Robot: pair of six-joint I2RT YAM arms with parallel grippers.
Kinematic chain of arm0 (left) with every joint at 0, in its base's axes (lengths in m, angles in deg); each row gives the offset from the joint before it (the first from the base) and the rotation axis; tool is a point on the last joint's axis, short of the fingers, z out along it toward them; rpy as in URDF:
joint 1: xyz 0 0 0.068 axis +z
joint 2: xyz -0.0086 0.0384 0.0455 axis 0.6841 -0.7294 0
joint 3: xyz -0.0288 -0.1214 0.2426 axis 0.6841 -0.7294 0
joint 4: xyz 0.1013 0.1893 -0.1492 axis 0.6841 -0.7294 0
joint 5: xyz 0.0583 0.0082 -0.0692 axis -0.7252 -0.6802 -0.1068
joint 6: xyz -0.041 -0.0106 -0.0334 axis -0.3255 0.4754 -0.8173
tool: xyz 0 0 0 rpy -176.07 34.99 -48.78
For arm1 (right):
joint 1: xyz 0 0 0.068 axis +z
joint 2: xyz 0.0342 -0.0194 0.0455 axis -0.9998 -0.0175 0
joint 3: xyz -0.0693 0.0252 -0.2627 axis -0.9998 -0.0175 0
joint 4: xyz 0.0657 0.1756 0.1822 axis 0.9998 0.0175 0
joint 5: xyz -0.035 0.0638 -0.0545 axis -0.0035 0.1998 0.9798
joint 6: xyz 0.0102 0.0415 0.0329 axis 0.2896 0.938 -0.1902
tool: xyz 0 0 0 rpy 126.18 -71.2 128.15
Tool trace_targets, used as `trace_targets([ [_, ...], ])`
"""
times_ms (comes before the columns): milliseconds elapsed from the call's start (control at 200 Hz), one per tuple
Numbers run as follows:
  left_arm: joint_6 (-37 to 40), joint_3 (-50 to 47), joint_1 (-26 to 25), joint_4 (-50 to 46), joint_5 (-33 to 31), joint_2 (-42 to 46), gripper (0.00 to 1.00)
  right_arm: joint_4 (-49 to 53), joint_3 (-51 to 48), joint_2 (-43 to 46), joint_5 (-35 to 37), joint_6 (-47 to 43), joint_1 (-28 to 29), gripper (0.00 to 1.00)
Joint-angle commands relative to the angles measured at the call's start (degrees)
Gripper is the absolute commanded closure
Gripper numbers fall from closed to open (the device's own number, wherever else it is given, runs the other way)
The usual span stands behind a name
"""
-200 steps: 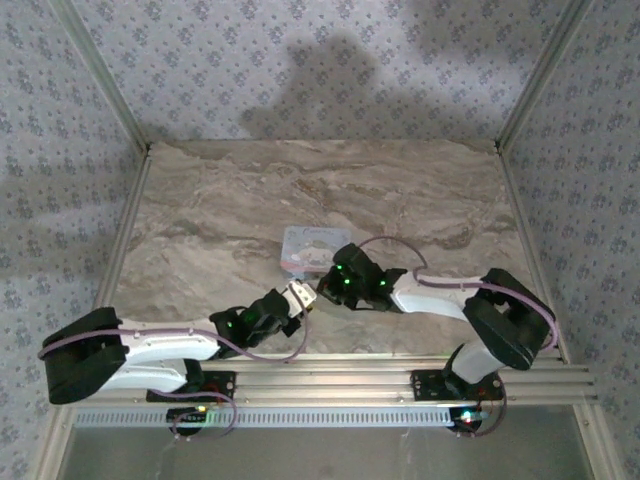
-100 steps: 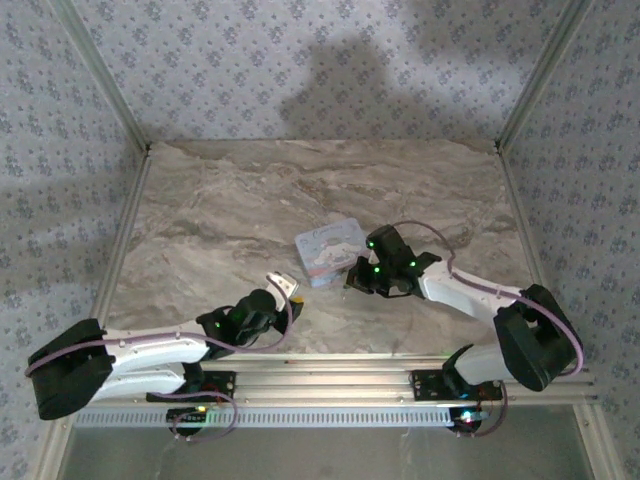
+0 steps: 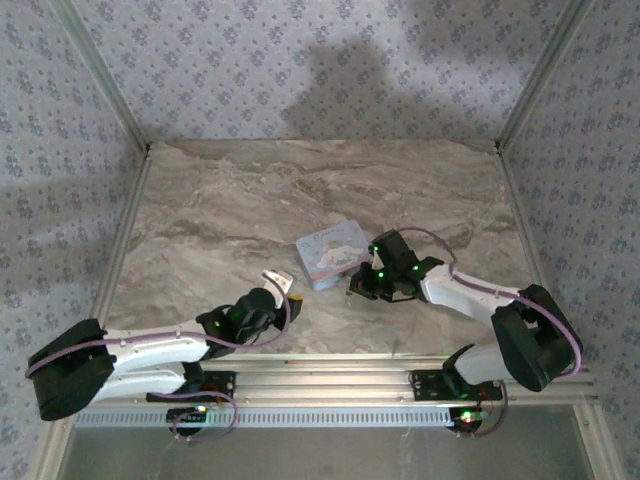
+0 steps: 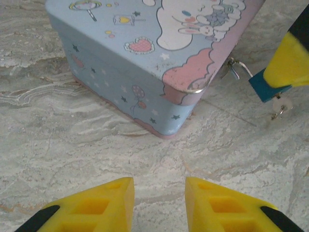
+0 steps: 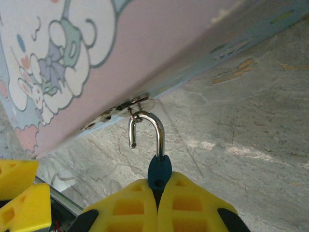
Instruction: Unlock a padlock with a key
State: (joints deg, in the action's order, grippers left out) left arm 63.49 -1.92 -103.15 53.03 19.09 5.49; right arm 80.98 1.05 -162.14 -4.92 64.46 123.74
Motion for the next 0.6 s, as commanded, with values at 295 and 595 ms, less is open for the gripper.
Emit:
trace_targets([
  [295,-0.99,0.02,0.92,4.64,0.45,-1.46,0.67,-3.12,-3.35,4.15,8.10,9.07,1.12,1.00],
  [595,-0.40,-1.22,0.92,2.03,0.02,3.04,0.67,-3.41,-5.57,7.91,14.90,13.54,1.46,1.00],
])
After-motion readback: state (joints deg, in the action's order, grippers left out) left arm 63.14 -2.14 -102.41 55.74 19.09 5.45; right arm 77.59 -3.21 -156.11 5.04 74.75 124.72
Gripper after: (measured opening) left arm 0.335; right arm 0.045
